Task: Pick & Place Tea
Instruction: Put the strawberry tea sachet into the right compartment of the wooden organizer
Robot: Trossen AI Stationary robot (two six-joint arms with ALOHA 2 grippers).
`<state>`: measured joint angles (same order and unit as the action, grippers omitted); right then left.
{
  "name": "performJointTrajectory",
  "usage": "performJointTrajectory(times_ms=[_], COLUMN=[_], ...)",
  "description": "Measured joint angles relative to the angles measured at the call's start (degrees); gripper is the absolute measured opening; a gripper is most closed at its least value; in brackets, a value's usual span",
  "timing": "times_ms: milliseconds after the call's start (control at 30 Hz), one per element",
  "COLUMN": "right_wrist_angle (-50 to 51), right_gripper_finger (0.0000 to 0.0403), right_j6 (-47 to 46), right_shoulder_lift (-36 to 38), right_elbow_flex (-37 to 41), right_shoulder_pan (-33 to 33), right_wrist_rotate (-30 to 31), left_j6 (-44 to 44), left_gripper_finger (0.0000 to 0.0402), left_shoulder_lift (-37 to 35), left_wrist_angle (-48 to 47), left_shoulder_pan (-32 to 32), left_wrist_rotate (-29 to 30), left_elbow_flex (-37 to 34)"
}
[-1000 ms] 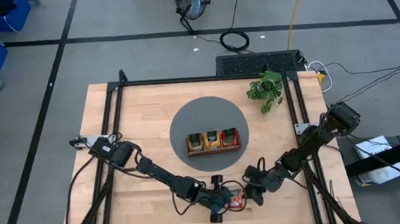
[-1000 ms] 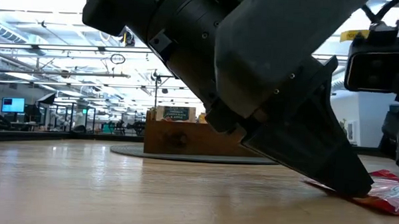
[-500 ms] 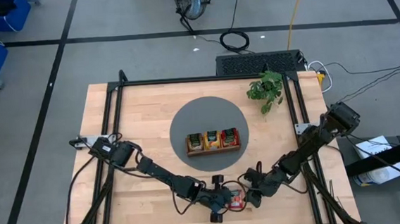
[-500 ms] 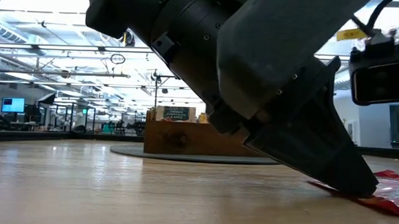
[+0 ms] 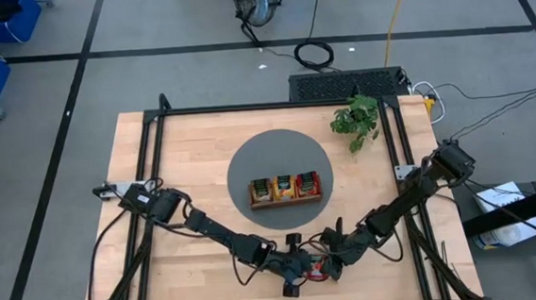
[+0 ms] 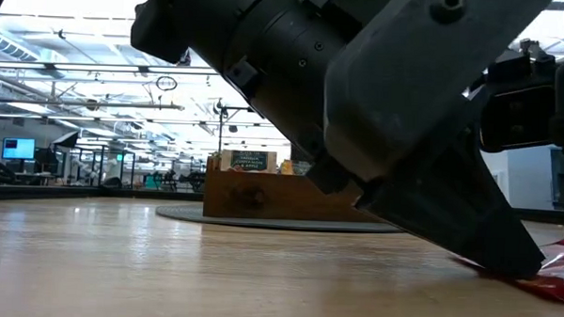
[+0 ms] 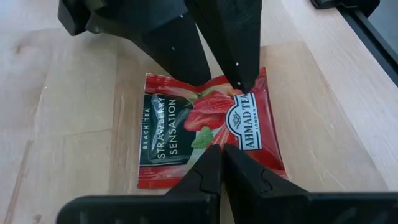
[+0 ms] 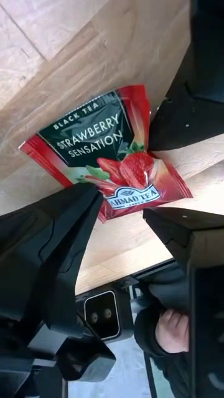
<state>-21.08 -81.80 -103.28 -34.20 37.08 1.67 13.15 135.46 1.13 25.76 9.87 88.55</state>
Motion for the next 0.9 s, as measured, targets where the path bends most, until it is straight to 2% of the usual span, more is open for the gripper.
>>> performJointTrajectory(times_ms=[267,400,700,900], right_wrist_angle=[4.1,5.4,6.3,6.8], right_gripper_finger=[0.0131,0.0102,0.0011,0.0001], right_j6=[0.4,1.3,10.4,15.3], right_shoulder_lift=[1.1,1.2,1.2,1.2], right_elbow_flex=[0.1,0.1,0.1,0.1], right_shoulder_pan=[0.0,0.0,-0.1,-0.2], right_wrist_rotate=[1.4,2.0,2.7,4.6], left_j6=[0.5,0.7,0.4,-1.7], left_gripper_finger=[0.0026,0.0026,0.0026,0.0026], left_shoulder_lift=[0.0,0.0,0.0,-0.5], left_wrist_angle=[0.0,0.1,0.2,0.0], left_shoulder_pan=[0.0,0.3,0.3,0.6], left_wrist_rotate=[0.2,0.8,0.7,0.8], left_elbow_flex=[0.0,0.0,0.0,0.0])
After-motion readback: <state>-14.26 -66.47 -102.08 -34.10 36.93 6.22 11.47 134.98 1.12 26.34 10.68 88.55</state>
